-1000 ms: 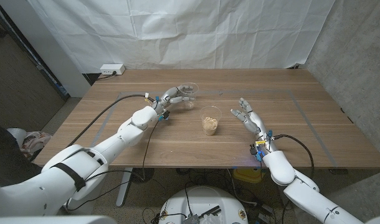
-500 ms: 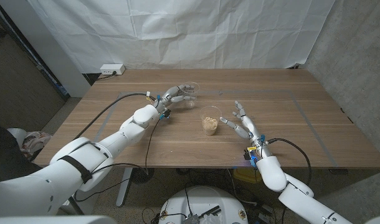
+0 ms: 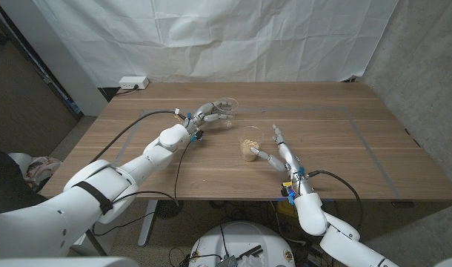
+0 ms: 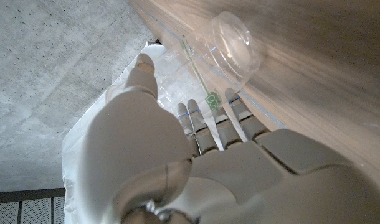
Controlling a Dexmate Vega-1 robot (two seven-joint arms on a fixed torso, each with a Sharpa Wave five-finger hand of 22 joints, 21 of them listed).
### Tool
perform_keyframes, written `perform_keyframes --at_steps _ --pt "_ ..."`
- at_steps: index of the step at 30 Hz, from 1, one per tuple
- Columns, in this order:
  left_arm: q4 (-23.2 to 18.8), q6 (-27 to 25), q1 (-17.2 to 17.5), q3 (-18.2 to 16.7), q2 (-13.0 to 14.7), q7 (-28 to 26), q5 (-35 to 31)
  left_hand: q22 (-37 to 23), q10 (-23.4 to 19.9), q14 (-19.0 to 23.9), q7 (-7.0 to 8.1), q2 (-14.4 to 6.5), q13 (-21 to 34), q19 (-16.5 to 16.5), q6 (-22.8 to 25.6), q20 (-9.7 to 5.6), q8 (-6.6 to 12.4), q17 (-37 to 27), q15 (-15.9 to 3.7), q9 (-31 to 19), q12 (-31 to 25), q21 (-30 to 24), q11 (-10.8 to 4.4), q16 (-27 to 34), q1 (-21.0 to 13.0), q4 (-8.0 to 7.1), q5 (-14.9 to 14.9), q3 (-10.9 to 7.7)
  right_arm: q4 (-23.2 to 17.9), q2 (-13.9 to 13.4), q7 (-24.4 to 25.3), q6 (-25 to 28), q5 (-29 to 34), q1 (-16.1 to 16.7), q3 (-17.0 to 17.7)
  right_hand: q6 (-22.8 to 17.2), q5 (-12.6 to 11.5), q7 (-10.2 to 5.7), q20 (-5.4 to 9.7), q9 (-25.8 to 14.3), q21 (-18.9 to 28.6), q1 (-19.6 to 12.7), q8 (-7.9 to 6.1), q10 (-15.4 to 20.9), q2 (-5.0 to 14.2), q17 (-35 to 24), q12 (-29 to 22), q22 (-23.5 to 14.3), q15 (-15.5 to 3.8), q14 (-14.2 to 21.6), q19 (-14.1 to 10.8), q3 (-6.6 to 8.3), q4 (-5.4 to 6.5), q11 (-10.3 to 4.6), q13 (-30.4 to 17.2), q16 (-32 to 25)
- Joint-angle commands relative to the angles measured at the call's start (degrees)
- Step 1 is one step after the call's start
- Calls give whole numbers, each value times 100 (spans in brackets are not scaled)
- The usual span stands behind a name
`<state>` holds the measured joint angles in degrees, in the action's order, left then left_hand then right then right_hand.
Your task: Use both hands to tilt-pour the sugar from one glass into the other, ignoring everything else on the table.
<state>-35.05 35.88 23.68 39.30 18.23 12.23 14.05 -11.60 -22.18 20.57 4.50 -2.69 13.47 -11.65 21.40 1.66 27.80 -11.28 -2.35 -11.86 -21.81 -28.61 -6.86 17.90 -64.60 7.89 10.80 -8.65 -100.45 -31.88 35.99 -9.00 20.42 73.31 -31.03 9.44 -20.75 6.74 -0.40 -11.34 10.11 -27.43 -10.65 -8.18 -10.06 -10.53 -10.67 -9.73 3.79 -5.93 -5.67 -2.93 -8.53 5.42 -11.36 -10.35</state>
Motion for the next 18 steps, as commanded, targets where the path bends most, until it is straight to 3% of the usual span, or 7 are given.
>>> perform_keyframes --at_steps 1,12,18 --pt "-228 -91 59 7 93 -16 -4 -21 -47 57 -18 -71 21 8 48 -22 41 -11 -564 -32 6 -29 -12 35 -11 -2 -14 -21 91 196 449 619 475 -136 -432 116 -61 78 20 -21 36 -114 -53 19 25 -25 -56 -14 -11 43 1 -56 -17 11 -30 -59" --pt "-537 -221 158 -27 215 -34 -1 -22 -85 76 -7 -85 31 2 121 -21 63 -6 -567 -35 18 -41 -11 38 -25 7 -25 -20 410 401 429 1064 309 -408 -714 118 -91 75 43 -22 49 -196 -65 23 40 -24 -66 -13 -23 53 1 -89 -34 -4 -32 -67" --pt "-670 -293 200 -48 274 -50 -4 -23 -122 84 -3 -78 37 -2 160 -43 76 1 -581 -35 20 -50 -23 34 -48 24 -31 -19 551 486 683 1224 338 -504 -810 114 -105 56 60 -22 55 -237 -72 24 42 -23 -70 -13 -41 66 -2 -106 -42 -24 -33 -73"
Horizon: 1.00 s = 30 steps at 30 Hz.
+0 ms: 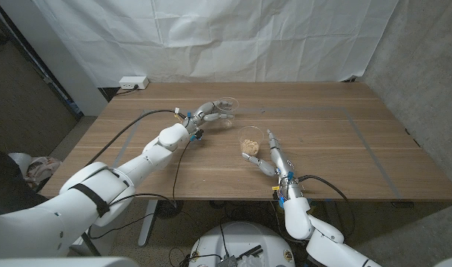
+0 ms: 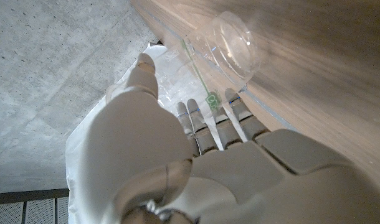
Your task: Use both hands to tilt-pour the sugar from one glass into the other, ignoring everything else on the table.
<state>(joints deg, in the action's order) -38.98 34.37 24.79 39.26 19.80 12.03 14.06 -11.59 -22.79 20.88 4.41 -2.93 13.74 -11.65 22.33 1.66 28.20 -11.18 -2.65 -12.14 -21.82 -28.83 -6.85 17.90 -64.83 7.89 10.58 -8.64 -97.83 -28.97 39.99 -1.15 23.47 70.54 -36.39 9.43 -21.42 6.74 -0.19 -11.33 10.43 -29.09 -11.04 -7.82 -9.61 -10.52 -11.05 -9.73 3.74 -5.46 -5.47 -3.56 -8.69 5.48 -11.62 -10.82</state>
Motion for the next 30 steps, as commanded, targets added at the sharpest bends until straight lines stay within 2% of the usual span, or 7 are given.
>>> perform_keyframes --at_steps 1,5,6,12,18,23,30 --pt "-293 -150 94 -45 124 -34 -8 -24 -61 55 7 -55 10 -3 70 -42 36 -9 -552 -7 22 -29 -25 34 -26 25 -9 -20 330 225 344 423 15 -243 -284 115 -43 51 41 -23 27 -84 -35 -7 -3 -24 -35 -13 -38 36 -34 -47 -30 -30 -7 -33" --pt "-321 -159 112 -58 131 -32 4 -24 -77 60 0 -56 13 -2 87 -50 41 -7 -561 -7 24 -32 -23 34 -33 29 -11 -19 401 271 355 547 -8 -349 -360 49 -72 51 32 -23 58 -166 -68 64 -4 -23 -67 -12 -53 115 -106 -83 -45 -30 -8 -62" --pt "-328 -163 116 -61 133 -33 6 -24 -83 65 0 -51 14 -5 102 -54 46 -5 -566 -7 25 -34 -32 34 -40 34 -12 -19 545 273 380 222 -157 -400 -354 43 -77 50 34 -23 65 -179 -71 69 -4 -23 -69 -12 -58 129 -123 -89 -47 -33 -8 -66" --pt "-363 -180 135 -72 149 -66 -5 -24 -82 60 -11 -62 18 4 126 -44 53 -5 -563 -7 39 -36 -25 30 -40 30 -15 -17 471 200 326 291 -100 -506 -443 0 -110 56 15 -23 100 -261 -90 132 3 -23 -93 -12 -67 217 -230 -129 -53 -19 -9 -92" --pt "-371 -201 137 -82 152 -65 3 -25 -95 67 7 -63 23 2 157 -47 62 -4 -559 -8 46 -42 -35 31 -44 32 -17 -14 716 338 533 102 7 -660 -610 -41 -140 39 10 -23 129 -335 -105 173 16 -22 -105 -12 -96 269 -335 -164 -54 -37 -10 -103" --pt "-291 -195 99 -70 123 -28 4 -25 -99 72 -8 -72 26 11 165 -46 63 -5 -556 -8 56 -43 -22 31 -41 27 -19 -11 877 403 755 -111 38 -736 -639 -126 -223 -23 197 -24 184 -643 -135 306 92 -17 -135 -7 -214 449 -611 -198 -79 -119 -9 -135" --pt "-171 -151 54 -58 83 -8 1 -25 -103 76 -21 -81 30 20 168 -47 61 -7 -553 -8 66 -45 -22 32 -26 16 -21 -5 1189 494 1010 -714 61 -878 -726 -237 -291 -53 271 -30 225 -1010 -168 449 159 -14 -163 -5 -367 736 -912 -218 -82 -146 -15 -191"
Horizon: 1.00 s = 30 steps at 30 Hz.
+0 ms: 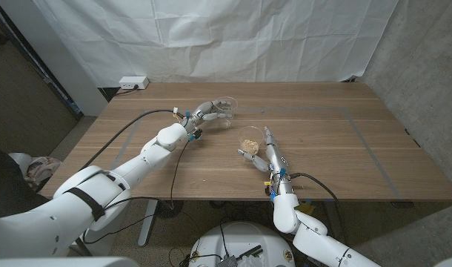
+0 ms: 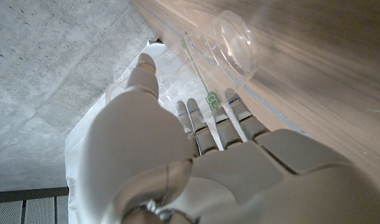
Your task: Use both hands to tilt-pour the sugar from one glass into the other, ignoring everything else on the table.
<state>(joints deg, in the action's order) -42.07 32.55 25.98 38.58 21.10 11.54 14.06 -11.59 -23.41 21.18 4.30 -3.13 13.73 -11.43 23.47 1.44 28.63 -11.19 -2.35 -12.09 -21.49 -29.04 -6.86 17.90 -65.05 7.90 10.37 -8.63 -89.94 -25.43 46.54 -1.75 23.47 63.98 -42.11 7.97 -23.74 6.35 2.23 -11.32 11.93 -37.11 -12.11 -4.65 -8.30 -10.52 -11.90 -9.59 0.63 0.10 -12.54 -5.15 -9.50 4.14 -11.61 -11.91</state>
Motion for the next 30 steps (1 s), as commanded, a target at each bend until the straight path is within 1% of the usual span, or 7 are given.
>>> perform_keyframes --at_steps 1,11,14,17,18,20,30 --pt "156 37 -70 11 -54 51 7 -25 -47 46 -8 -62 33 -1 66 -25 22 -6 -585 -13 34 -24 -24 32 -4 15 0 -5 378 106 233 -722 25 -250 -177 -127 -67 -13 43 -33 84 -273 -71 202 37 -15 -97 -20 -93 266 -272 -70 5 -1 -19 -101" --pt "319 100 -123 26 -109 68 10 -26 -53 42 -21 -77 39 10 79 -12 22 -6 -574 -14 52 -29 -14 26 -8 15 0 -4 402 140 -270 -1258 -158 -432 -272 -397 -83 5 44 -41 85 -469 -149 479 52 -17 -167 -24 -95 503 -467 -136 44 -13 -32 -131" --pt "411 139 -145 29 -137 83 20 -26 -51 45 -19 -78 41 10 87 -18 23 -5 -577 -14 58 -32 -13 26 -6 14 -1 -1 393 172 -84 -1242 33 -429 -242 -575 -95 -41 58 -43 103 -528 -197 656 74 -26 -209 -32 -186 683 -601 -179 77 -41 -36 -170" --pt "477 158 -152 27 -154 101 39 -26 -57 45 -15 -77 43 22 94 -34 24 -4 -578 -15 62 -30 -14 24 -1 13 -2 3 215 352 298 -752 357 -324 -196 -1063 -171 -194 198 -43 164 -811 -320 1208 248 -71 -338 -65 -420 1222 -939 -215 109 -212 -56 -314" --pt "488 165 -154 27 -157 101 41 -27 -53 45 -18 -75 44 27 92 -28 23 -4 -575 -15 65 -29 -10 23 0 13 -2 5 145 553 604 -215 647 -252 -201 -1317 -202 -278 217 -44 188 -910 -393 1404 296 -91 -383 -80 -503 1416 -1041 -233 116 -260 -66 -371" --pt "509 184 -158 25 -164 95 44 -27 -50 35 -23 -82 45 29 97 -26 24 -5 -571 -15 70 -30 -4 19 4 9 -2 5 25 441 371 -85 669 -293 -250 -1625 -260 -486 188 -44 250 -1110 -464 1706 398 -157 -450 -113 -670 1703 -1234 -253 120 -394 -96 -478" --pt "464 224 -129 -5 -150 44 70 -28 -74 33 -30 -88 51 48 117 -20 26 -5 -559 -15 77 -31 5 15 15 4 -3 13 74 482 -83 427 504 -517 -391 -1749 -288 -586 103 -47 308 -1205 -452 1825 437 -305 -460 -180 -717 1802 -1322 -363 161 -476 -179 -568"
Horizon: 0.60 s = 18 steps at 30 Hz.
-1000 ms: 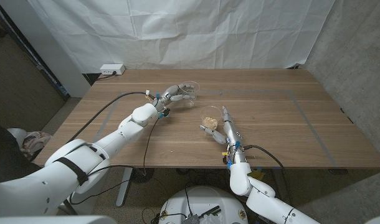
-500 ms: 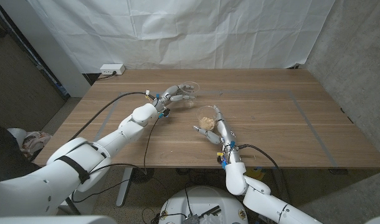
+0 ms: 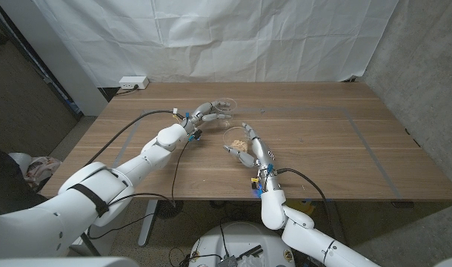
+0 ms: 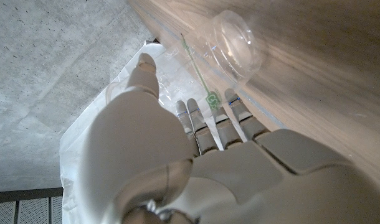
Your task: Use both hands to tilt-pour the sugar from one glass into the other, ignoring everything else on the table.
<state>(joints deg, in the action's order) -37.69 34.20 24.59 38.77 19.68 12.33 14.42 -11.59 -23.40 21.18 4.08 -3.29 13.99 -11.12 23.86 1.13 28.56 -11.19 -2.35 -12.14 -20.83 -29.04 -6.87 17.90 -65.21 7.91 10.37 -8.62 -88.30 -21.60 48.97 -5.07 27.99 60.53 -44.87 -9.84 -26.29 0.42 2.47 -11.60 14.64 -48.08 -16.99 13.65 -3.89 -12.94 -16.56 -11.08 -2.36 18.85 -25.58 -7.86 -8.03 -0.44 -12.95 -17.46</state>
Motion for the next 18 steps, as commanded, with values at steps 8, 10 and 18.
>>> perform_keyframes --at_steps 8,10,18 --pt "-52 35 55 -53 39 -72 50 -29 -78 29 -33 -91 31 28 85 13 31 -5 -553 -12 25 -35 17 10 46 -7 -1 17 110 222 -88 768 -136 -221 -130 -677 -82 -154 -17 -33 354 -354 -142 666 255 -386 -226 -210 -657 673 -427 -206 80 -125 -220 -458" --pt "-61 30 59 -55 45 -76 49 -29 -78 30 -33 -92 32 36 92 11 33 -5 -549 -12 28 -33 18 9 47 -7 -1 18 92 166 -148 834 -103 -251 -168 -1040 -110 -162 -122 -45 567 -529 -214 1081 406 -577 -442 -310 -748 1123 -689 -230 73 -171 -329 -709" --pt "-10 67 25 -51 1 -10 72 -29 -87 32 -39 -107 37 44 104 13 33 -5 -552 -13 36 -36 24 7 47 -7 0 17 159 224 212 763 -238 -210 -76 -1995 -153 -237 -83 -128 1117 -1035 -399 2034 636 -1271 -1141 -613 -962 2012 -1189 -262 10 -270 -638 -1365"
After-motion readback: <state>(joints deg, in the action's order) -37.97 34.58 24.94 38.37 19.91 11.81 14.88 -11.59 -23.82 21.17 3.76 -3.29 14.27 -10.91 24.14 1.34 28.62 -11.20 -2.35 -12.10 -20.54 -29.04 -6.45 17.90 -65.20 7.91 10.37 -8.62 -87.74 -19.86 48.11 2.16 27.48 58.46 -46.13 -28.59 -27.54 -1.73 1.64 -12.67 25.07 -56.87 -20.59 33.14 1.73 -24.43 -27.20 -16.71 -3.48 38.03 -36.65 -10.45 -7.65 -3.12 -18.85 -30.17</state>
